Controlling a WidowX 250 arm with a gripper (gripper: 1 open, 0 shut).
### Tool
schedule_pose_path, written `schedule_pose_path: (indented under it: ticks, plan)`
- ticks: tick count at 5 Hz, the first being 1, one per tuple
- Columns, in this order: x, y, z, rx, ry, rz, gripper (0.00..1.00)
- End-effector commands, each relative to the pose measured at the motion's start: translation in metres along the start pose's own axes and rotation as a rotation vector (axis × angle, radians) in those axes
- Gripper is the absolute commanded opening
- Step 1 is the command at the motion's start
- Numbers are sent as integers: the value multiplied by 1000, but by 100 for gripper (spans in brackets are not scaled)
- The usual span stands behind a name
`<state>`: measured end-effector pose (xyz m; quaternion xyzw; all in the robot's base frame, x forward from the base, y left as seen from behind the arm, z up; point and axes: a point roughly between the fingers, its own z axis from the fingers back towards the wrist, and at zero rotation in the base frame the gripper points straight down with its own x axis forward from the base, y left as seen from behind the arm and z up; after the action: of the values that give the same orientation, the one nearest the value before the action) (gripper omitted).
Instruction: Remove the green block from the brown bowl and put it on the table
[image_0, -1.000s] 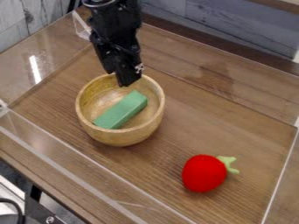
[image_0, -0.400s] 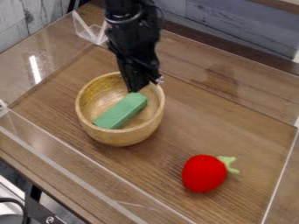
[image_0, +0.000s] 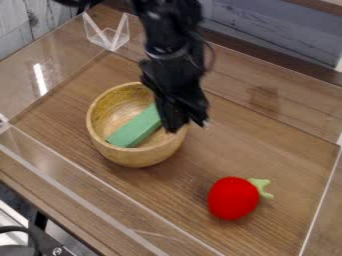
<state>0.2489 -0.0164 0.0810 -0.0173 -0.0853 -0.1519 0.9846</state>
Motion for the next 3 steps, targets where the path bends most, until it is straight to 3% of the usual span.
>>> schedule_pose_path:
  ticks: [1, 2, 3]
  plan:
    - [17, -13, -2, -3, -41, -46, 0]
    - [20, -15, -11, -14, -31, -76, 0]
    - [13, -20, -15, -8, -28, -21, 0]
